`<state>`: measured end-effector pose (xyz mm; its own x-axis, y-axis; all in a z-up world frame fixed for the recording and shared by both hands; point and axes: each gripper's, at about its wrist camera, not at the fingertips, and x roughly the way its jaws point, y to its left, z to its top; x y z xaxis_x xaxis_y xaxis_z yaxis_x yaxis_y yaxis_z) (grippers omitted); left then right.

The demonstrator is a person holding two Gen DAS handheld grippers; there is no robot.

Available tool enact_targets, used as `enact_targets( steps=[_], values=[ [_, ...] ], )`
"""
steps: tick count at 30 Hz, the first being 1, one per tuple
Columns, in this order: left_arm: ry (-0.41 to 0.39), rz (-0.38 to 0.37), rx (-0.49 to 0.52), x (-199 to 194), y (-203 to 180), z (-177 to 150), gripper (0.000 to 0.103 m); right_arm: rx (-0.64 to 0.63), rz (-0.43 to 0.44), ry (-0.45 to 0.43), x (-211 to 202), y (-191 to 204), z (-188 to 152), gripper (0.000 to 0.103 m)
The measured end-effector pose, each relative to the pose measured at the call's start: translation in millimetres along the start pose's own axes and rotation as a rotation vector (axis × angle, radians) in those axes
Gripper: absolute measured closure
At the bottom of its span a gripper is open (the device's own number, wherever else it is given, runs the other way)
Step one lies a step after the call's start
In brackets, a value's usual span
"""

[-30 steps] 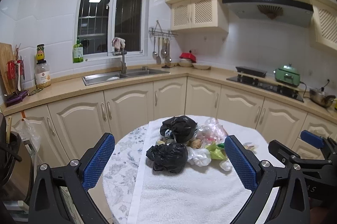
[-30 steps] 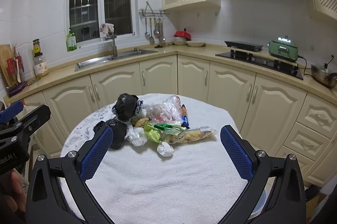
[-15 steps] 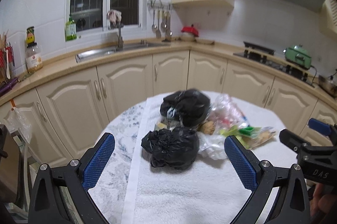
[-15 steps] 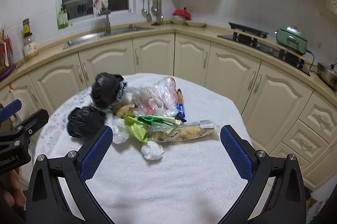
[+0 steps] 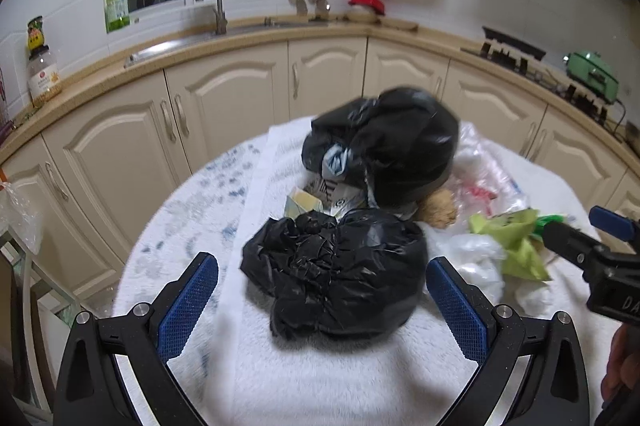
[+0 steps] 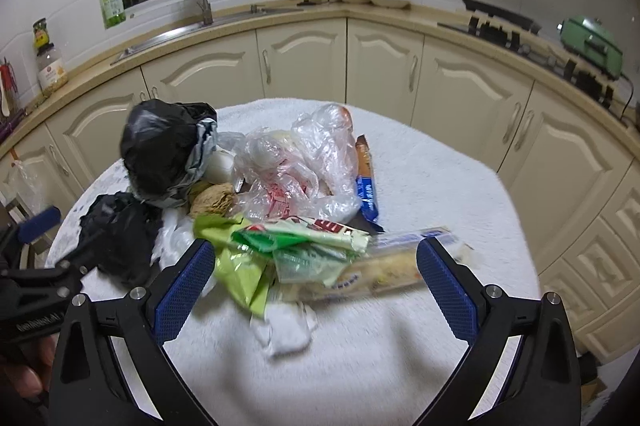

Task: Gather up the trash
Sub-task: 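Close the left gripper on the black bag while the right gripper grasps the green wrapper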

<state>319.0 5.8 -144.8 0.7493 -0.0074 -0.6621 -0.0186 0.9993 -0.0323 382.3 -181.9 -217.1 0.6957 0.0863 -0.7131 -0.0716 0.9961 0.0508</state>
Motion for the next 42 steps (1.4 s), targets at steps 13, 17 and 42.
enact_targets(
  steps=[13, 17, 42],
  values=[
    [0.015, -0.062, -0.005, 37.6, 1.5, 0.4, 0.005, 0.001, 0.093, 0.078, 38.8, 2.3, 3.7, 0.027],
    [0.008, -0.075, -0.003, 34.3, 1.5, -2.2, 0.01, -0.02, 0.109, 0.088, 42.6, 3.0, 2.6, 0.035],
    [-0.011, -0.104, -0.068, 14.0, 18.8, -6.5, 0.018, -0.072, 0.198, 0.081, 36.9, 11.5, -2.5, 0.053]
  ],
)
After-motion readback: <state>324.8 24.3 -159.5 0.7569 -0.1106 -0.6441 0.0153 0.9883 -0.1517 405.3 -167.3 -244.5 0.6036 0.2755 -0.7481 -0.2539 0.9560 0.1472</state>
